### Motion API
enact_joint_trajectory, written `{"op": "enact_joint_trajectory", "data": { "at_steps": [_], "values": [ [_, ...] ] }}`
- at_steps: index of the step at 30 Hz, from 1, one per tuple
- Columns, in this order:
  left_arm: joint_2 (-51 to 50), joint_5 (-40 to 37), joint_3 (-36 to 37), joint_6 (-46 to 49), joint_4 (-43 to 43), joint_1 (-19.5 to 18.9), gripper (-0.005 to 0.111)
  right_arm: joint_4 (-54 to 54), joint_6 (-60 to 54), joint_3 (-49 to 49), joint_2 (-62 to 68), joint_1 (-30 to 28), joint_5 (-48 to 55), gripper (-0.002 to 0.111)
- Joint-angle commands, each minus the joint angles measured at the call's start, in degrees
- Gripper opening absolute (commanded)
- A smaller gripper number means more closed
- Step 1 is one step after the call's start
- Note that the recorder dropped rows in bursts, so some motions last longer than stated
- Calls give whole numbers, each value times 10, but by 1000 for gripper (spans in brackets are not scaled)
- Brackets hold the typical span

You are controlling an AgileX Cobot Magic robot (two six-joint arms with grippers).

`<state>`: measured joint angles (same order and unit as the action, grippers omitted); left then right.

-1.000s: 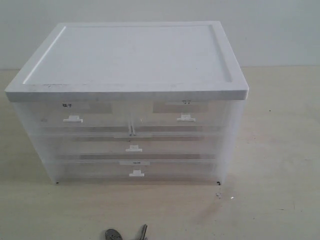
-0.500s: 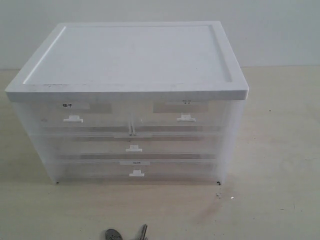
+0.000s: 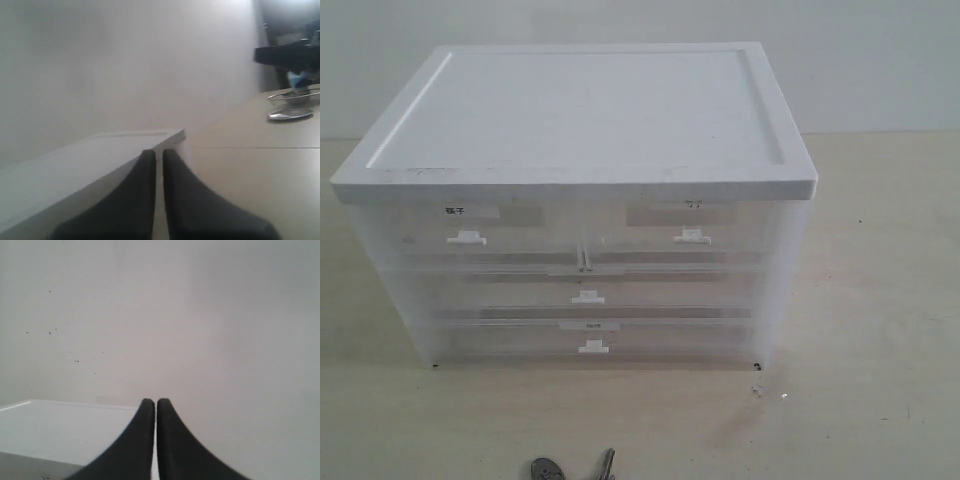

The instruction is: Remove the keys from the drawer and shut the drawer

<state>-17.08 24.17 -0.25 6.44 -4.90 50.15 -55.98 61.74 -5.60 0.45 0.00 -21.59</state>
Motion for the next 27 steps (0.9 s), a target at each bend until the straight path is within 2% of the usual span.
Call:
{"op": "enact_joint_trajectory", "data": {
  "at_steps": [1, 5, 9, 11, 12, 13, 15, 18, 22, 24, 27],
  "values": [
    [57, -68, 3, -131, -19, -141, 5, 0, -1, 3, -4, -1, 1, 0],
    [124, -133, 3, -195, -18, -261, 5, 0, -1, 3, -4, -1, 0, 0],
    [171, -201, 3, -221, -13, -376, 5, 0, -1, 3, -4, -1, -7, 0],
    [171, -208, 3, -221, -3, -434, 5, 0, -1, 3, -4, -1, -7, 0],
    [171, -212, 3, -221, 9, -484, 5, 1, -1, 3, -4, -1, -8, 0],
    [171, -212, 3, -221, 12, -506, 5, 1, -1, 3, -4, -1, -8, 0],
    [171, -212, 3, -219, 12, -536, 5, 1, -1, 3, -4, -1, -8, 0],
    [171, -212, 3, -184, 11, -560, 5, 1, -1, 3, -4, -1, -8, 0],
    [171, -213, 3, -90, 11, -564, 5, 1, -1, 3, -4, -1, -8, 0],
    [171, -257, 3, -34, 11, -564, 5, 1, -1, 3, -4, -1, -8, 0],
    [171, -323, 3, -5, 11, -564, 5, 1, -1, 3, -4, -1, -8, 0]
  ]
}}
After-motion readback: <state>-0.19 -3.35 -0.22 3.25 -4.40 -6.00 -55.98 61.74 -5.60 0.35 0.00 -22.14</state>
